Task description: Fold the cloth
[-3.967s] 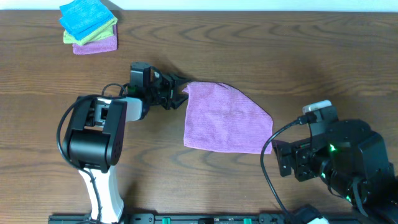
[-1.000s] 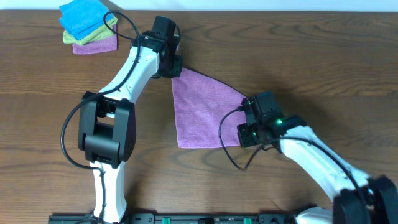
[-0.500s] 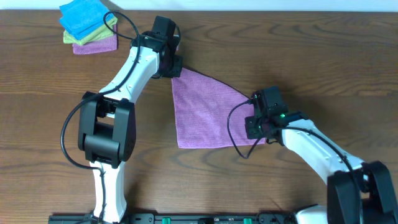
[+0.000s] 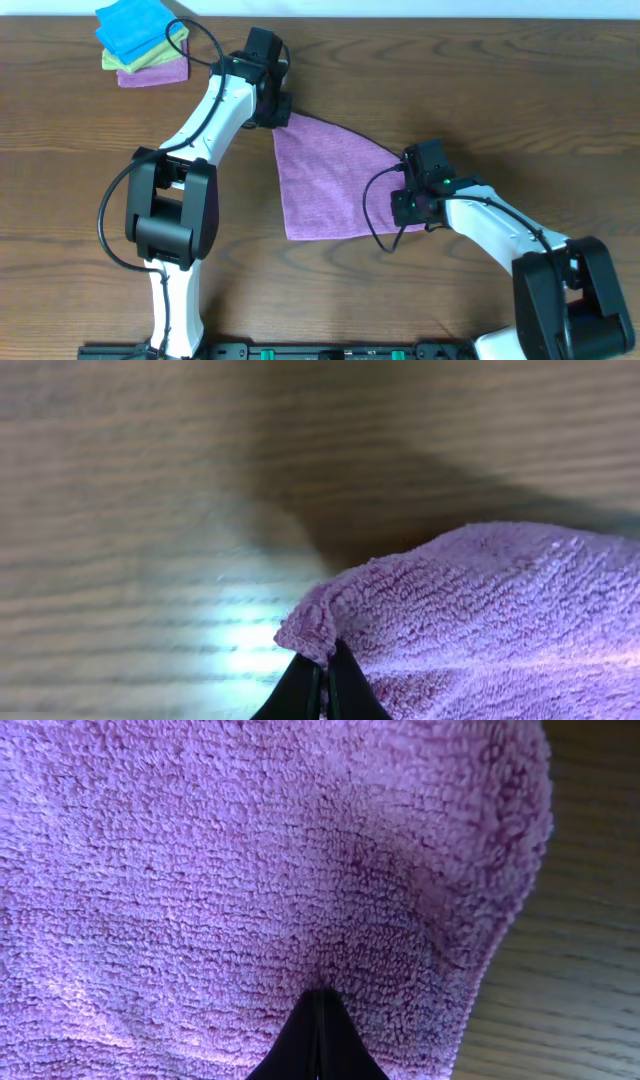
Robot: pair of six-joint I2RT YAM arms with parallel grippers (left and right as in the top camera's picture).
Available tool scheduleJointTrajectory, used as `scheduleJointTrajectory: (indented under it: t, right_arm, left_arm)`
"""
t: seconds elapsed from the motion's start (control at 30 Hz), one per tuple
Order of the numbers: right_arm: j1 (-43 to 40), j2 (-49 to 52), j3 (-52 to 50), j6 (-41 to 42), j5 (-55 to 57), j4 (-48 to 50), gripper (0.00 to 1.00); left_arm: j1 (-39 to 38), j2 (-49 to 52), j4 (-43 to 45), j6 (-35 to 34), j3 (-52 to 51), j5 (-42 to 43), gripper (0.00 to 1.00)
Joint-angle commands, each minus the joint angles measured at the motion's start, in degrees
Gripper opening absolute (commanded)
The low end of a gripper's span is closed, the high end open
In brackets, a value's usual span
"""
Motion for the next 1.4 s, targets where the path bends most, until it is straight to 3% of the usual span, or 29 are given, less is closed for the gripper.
scheduleJointTrajectory:
  t: [0.0, 0.37, 0.67, 0.9, 1.13, 1.17, 1.23, 1.3, 1.33, 1.37]
  right_arm:
    - [2.82, 3.06, -1.9, 1.4, -5.14, -2.51, 0.01]
    - [11.87, 3.04, -1.9, 3.58, -11.19, -8.07, 0.01]
    - [19.41, 3.04, -1.9, 3.63, -13.94, -9.84, 0.01]
    - [20.76, 3.04, -1.9, 3.56, -14.32, -10.19, 0.01]
    - [20.61, 2.93, -1.16, 3.17, -14.32, -9.03, 0.01]
    - [20.61, 2.93, -0.81, 3.17, -14.32, -9.05, 0.01]
    - [20.61, 2.93, -0.35, 3.17, -14.29, -9.07, 0.01]
    - [20.61, 2.93, -0.11, 2.95, -14.32, -9.05, 0.01]
    - [20.61, 2.93, -0.11, 2.95, -14.29, -9.05, 0.01]
    - [20.61, 2.93, -0.11, 2.95, -14.32, -9.05, 0.01]
  left_arm:
    - [0.09, 0.7, -2.1, 1.22, 0.92, -2.75, 0.06]
    - [0.15, -0.24, -10.01, 1.22, 0.92, -2.86, 0.06]
    - [0.83, -5.42, -14.29, 1.14, 0.92, -9.2, 0.06]
    - [3.5, -7.06, -20.48, -0.59, 0.92, -11.72, 0.06]
    - [3.82, -7.06, -18.75, -0.98, 0.92, -11.5, 0.06]
    - [3.8, -7.06, -18.47, -1.01, 0.92, -11.5, 0.11]
    - [3.82, -7.06, -18.05, -1.62, 0.92, -11.52, 0.48]
    - [3.85, -7.06, -17.73, -1.86, 0.92, -11.52, 0.69]
    - [3.85, -7.06, -17.57, -1.86, 0.92, -11.52, 0.96]
    - [3.85, -7.06, -17.53, -1.88, 0.92, -11.5, 0.96]
